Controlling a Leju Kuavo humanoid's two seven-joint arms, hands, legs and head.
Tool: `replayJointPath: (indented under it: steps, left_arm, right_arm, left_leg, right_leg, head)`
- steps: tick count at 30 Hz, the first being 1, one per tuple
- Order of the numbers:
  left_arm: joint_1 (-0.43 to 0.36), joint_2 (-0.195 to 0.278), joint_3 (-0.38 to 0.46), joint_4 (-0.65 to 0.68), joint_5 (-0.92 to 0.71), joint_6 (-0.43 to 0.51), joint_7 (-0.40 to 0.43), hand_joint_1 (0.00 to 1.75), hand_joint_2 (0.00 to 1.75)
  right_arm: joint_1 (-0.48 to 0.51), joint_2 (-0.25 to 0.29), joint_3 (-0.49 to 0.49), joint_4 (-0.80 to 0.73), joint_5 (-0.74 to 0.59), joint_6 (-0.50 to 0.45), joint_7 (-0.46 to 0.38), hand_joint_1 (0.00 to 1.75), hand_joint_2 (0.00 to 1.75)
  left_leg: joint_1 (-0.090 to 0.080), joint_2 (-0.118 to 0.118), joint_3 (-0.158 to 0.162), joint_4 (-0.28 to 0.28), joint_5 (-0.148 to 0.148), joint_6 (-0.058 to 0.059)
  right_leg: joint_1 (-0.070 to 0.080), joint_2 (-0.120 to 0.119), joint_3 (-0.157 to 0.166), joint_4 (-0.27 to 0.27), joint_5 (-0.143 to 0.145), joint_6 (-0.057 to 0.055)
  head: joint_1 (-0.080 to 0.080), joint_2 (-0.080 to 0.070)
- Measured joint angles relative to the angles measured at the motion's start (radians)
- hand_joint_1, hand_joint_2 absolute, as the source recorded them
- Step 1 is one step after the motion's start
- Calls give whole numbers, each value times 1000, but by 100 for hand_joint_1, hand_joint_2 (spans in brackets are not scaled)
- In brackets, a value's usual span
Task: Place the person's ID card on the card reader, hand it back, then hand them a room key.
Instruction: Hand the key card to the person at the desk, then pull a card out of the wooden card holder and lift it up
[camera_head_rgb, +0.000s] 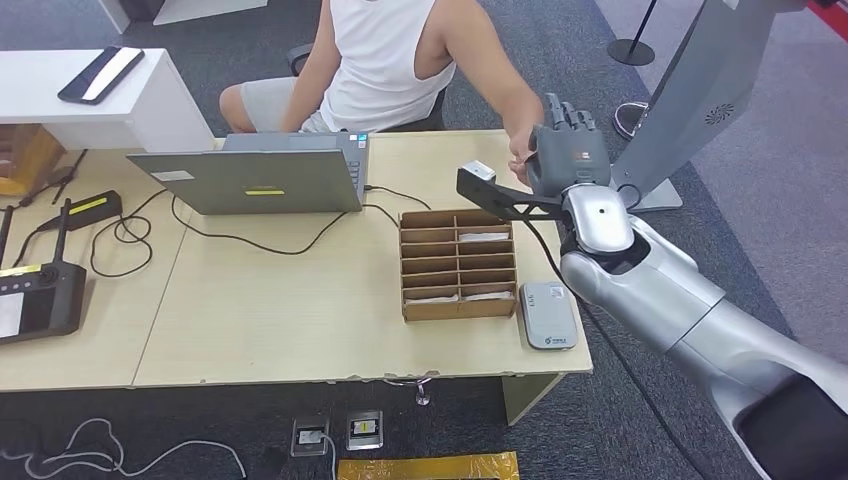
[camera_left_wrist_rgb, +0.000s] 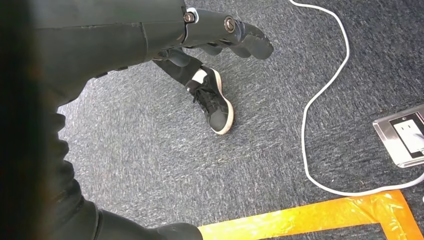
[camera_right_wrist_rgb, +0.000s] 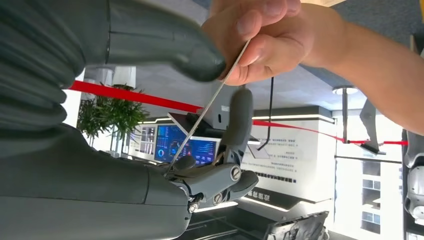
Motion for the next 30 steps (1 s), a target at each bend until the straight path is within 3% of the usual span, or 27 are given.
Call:
replayJointPath:
  steps: [7, 11, 15, 19, 23, 30]
  left_arm:
    - [1, 0, 0, 0, 0, 0, 0, 0, 175]
    - [3, 0, 0, 0, 0, 1, 0, 0, 175]
    - [8, 0, 1, 1, 0, 3, 0, 0, 175]
    - [18, -1, 2, 1, 0, 3, -10, 0, 175]
    - [31, -2, 3, 1, 0, 4, -25, 0, 175]
    - [45, -3, 4, 1, 0, 4, -31, 0, 175]
  right_arm:
    - [1, 20, 13, 41, 10, -85, -28, 0, 175]
    - [20, 21, 3, 36, -33, -192, -60, 0, 175]
    - [77, 13, -38, -21, -120, -328, -111, 0, 175]
    - [160, -9, -78, -139, -142, -404, -167, 0, 175]
    - [251, -30, -97, -256, -105, -398, -184, 0, 175]
    - [413, -75, -125, -412, -14, -253, -198, 0, 175]
  left_leg:
    - [0, 0, 0, 0, 0, 0]
    - [0, 0, 0, 0, 0, 0]
    - [0, 0, 1, 0, 0, 0]
    - [0, 1, 1, 0, -1, -1]
    - [0, 1, 1, 0, -1, -1]
    - [0, 1, 1, 0, -2, -1]
  right_leg:
    - [0, 0, 0, 0, 0, 0]
    - [0, 0, 0, 0, 0, 0]
    - [0, 1, 0, 0, 0, 0]
    - [0, 1, 0, 0, 0, 0]
    - [0, 1, 0, 0, 0, 0]
    - [0, 1, 0, -1, 0, 0]
  head:
    - [0, 0]
    - [0, 0]
    - [0, 0]
    - [0, 0]
    - [0, 0]
    - [0, 0]
